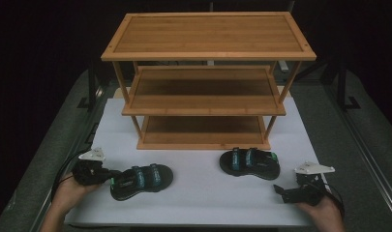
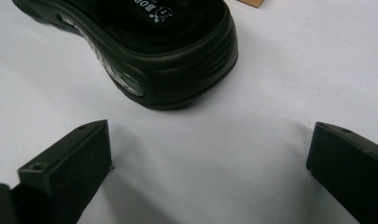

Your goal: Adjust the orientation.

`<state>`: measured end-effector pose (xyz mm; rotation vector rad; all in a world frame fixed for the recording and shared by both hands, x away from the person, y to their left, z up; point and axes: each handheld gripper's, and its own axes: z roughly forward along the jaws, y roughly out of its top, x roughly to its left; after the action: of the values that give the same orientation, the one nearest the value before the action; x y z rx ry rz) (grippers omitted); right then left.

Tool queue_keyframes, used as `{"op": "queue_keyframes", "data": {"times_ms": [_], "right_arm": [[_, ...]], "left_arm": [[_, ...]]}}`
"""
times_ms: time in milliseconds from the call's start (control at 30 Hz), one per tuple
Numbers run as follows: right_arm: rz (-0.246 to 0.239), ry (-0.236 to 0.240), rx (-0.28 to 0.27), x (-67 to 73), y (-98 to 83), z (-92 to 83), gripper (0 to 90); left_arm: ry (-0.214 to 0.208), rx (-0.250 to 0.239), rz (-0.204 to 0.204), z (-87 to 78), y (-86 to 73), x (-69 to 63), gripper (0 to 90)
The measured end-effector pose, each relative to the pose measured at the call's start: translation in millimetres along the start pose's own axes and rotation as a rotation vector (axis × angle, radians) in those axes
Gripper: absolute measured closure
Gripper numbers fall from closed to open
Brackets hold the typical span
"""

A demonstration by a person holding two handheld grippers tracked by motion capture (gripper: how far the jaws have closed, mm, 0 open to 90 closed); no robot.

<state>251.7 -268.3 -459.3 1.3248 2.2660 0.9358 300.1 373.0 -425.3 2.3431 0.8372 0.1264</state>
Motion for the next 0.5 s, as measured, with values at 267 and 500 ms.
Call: {"op": "queue_keyframes", "data": {"times_ms": [267, 500], "right_arm": [[0.002, -0.001, 0.001, 0.2, 0.0, -0.1, 0.0], [0.002, 0.0, 0.001, 0.2, 0.0, -0.1, 0.0]], "left_arm": [[-0.047, -0.011, 0.027, -0.7, -6.6, -28.2, 90.0], [-0.066, -0.006, 0.034, 0.3, -7.3, -43.1, 90.0]]}}
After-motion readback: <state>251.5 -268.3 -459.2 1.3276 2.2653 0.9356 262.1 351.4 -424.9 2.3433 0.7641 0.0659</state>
